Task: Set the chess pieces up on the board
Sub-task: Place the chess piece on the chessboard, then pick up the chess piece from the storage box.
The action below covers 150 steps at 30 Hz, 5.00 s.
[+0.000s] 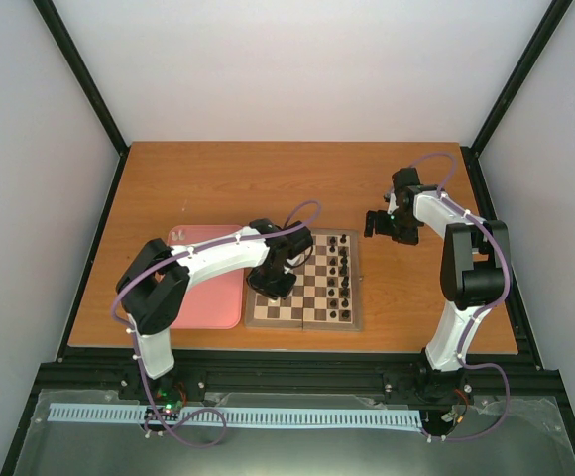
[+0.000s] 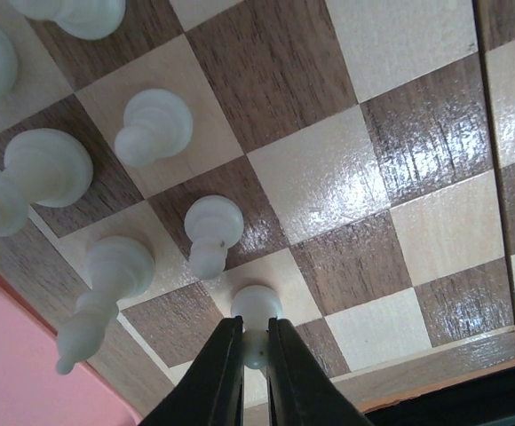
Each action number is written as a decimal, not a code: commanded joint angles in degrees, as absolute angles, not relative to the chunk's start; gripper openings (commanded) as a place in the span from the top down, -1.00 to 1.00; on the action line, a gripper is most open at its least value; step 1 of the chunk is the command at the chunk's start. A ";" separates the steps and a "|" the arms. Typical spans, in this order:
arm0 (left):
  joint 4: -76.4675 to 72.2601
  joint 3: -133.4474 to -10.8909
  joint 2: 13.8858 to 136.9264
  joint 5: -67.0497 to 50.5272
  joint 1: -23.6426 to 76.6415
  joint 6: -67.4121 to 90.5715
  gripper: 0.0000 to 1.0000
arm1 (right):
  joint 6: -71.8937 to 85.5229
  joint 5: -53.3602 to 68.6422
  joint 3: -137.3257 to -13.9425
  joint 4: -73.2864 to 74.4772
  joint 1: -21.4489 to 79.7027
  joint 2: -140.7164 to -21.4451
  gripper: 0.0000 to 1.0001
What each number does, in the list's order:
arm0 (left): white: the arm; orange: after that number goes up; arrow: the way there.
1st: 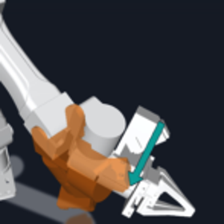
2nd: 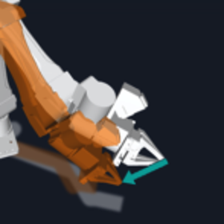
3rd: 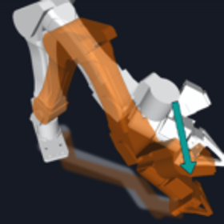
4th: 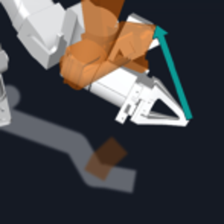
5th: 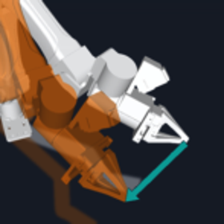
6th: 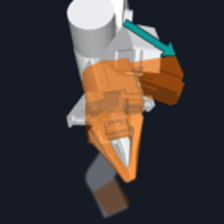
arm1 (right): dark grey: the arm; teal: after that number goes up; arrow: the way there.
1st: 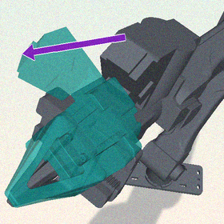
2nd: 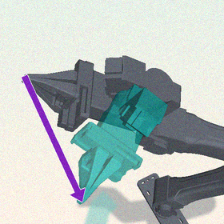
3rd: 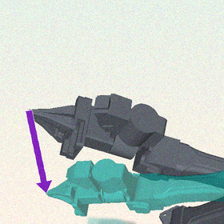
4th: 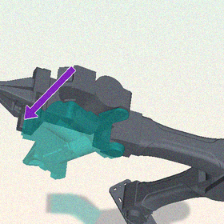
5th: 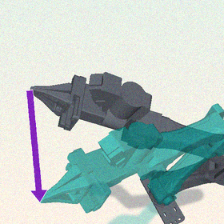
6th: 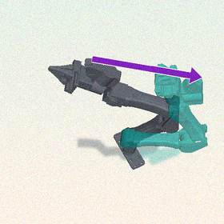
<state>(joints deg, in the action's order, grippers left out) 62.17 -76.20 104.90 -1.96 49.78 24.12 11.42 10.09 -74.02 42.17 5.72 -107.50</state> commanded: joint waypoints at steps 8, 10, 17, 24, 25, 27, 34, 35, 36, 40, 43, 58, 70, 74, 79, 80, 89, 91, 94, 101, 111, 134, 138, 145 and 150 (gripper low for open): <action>60.82 -76.04 105.82 -2.97 50.26 23.74 0.63 | 11.07 10.10 -73.45 41.40 5.27 -106.35 -1.00; 60.95 -75.94 105.64 -2.91 50.19 23.81 0.63 | 10.99 9.97 -73.47 41.40 5.27 -106.31 -1.00; 61.65 -76.11 105.39 -2.98 50.20 23.54 0.61 | 11.15 10.36 -73.55 41.31 5.29 -106.35 -1.00; 62.23 -75.85 104.79 -2.55 50.26 23.78 0.61 | 11.16 10.50 -73.45 41.26 5.27 -106.39 -1.00; 62.23 -75.81 104.79 -2.60 50.27 23.81 0.61 | 11.16 10.54 -73.47 41.16 5.27 -106.35 -1.00; 62.23 -75.76 104.68 -2.62 50.21 23.75 0.61 | 11.16 10.54 -73.45 41.18 5.27 -106.39 -1.00; 62.70 -76.32 104.71 -2.39 50.22 23.30 0.61 | 11.16 10.46 -73.78 41.31 5.28 -106.43 -1.00; 62.93 -76.68 104.60 -2.33 50.26 23.17 0.58 | 11.16 10.45 -73.74 41.31 5.27 -106.42 -1.00; 63.19 -77.07 104.53 -2.28 50.27 23.03 0.51 | 11.12 10.48 -73.73 41.31 5.28 -106.42 -1.00; 64.08 -78.69 103.93 -2.12 50.20 22.47 0.31 | 11.17 10.64 -73.73 41.22 5.26 -106.45 -1.00; 64.99 -79.76 103.56 -1.95 50.27 22.43 0.23 | 11.16 10.80 -73.67 41.13 5.27 -106.43 -1.00; 75.05 -100.63 98.18 -3.74 44.79 21.33 0.07 | 11.48 11.07 -73.85 40.89 5.27 -106.63 -1.00; 68.16 -89.09 97.56 5.84 10.19 21.89 -0.01 | 11.71 11.87 -73.90 40.85 5.30 -106.42 -1.00; 63.66 -85.84 100.29 7.16 4.44 21.12 0.06 | 11.52 11.70 -73.97 40.95 5.27 -106.57 -1.00; 60.42 -86.36 105.16 7.06 2.29 19.89 0.16 | 11.54 11.76 -74.22 41.12 5.27 -106.91 -1.00; 60.16 -87.11 106.25 6.88 2.22 19.78 0.17 | 11.52 11.68 -74.33 41.20 5.26 -106.99 -1.00; 59.34 -92.22 113.77 8.84 1.83 18.16 0.18 | 11.51 11.11 -75.08 42.00 5.27 -107.52 -1.00; 59.34 -92.78 114.71 8.78 1.56 18.04 0.19 | 11.51 10.96 -75.06 42.09 5.27 -107.56 -1.00; 59.27 -93.57 115.81 8.44 1.39 17.76 0.19 | 11.43 10.66 -75.17 42.18 5.27 -107.83 -1.00; 59.07 -94.66 118.50 8.35 1.22 17.46 0.21 | 11.21 10.29 -76.77 42.79 5.24 -108.82 -1.00; 58.77 -94.67 119.95 8.19 0.62 17.58 0.22 | 11.34 9.97 -76.44 42.71 5.27 -109.24 -1.00; 58.62 -94.70 120.57 6.67 0.52 17.58 0.76 | 11.33 9.67 -76.54 42.98 5.25 -109.03 -1.00; 58.68 -93.74 119.55 4.75 0.53 17.70 0.88 | 11.36 9.67 -76.51 42.98 5.25 -108.90 -1.00; 59.43 -88.35 113.23 1.51 1.09 17.28 0.97 | 11.59 9.91 -76.44 42.71 5.28 -108.90 -1.00; 62.54 -83.96 105.03 0.83 5.30 16.40 0.98 | 11.51 9.69 -76.51 42.80 5.27 -108.81 -1.00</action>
